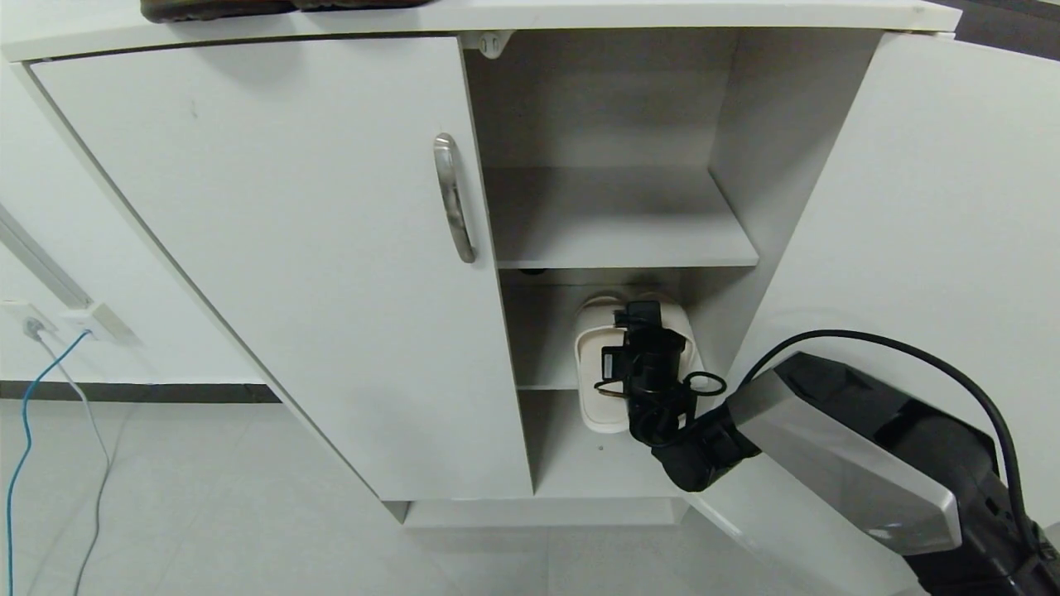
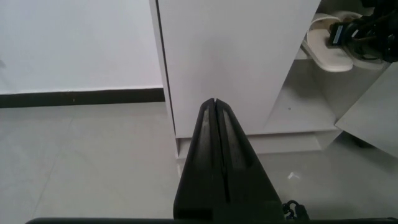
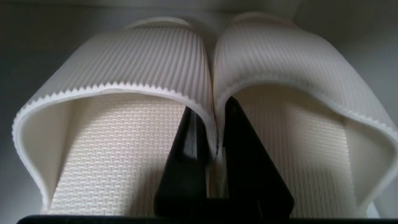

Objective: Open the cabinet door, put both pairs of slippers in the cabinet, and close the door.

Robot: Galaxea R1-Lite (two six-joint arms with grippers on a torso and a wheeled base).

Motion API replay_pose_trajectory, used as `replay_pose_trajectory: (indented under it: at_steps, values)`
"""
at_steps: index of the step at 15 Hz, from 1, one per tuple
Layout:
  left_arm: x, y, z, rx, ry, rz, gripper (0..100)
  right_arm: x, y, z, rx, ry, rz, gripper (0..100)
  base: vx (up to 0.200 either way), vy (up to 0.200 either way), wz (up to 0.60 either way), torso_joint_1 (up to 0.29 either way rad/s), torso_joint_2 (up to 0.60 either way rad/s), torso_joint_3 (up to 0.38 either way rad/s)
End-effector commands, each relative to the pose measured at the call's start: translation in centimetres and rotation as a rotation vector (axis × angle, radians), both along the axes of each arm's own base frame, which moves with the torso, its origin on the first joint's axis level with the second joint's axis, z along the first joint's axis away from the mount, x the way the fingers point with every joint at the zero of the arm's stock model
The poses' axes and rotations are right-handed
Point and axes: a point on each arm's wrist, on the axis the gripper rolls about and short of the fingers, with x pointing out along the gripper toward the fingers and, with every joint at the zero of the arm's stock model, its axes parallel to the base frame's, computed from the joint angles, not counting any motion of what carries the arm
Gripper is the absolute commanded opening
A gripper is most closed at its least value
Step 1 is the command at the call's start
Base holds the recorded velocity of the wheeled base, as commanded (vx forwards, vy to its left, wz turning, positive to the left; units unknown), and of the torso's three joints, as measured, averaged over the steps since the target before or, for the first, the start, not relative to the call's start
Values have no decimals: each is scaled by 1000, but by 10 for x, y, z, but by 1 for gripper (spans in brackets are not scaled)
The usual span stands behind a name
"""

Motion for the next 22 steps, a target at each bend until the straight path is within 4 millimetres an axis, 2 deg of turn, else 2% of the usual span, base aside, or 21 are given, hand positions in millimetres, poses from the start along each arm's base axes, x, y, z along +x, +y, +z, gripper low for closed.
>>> replay_pose_trajectory:
  at_steps: [1, 8, 13, 16, 22]
  values:
    - [0, 0, 0, 1, 2, 0, 0, -1, 2, 2, 2, -5, 8, 0, 0, 0, 0, 0, 0, 0]
    - [0, 0, 0, 1, 2, 0, 0, -9, 12, 11, 7, -15, 75, 0, 0, 0, 0, 0, 0, 0]
    - [0, 0, 0, 1, 2, 0, 0, 4, 15, 23, 21, 3, 68, 0, 0, 0, 0, 0, 0, 0]
    - [0, 0, 0, 1, 2, 0, 0, 15, 14, 19, 25, -1, 53, 0, 0, 0, 0, 0, 0, 0]
    - [0, 0, 0, 1, 2, 0, 0, 23, 11, 10, 23, 3, 40, 0, 0, 0, 0, 0, 0, 0]
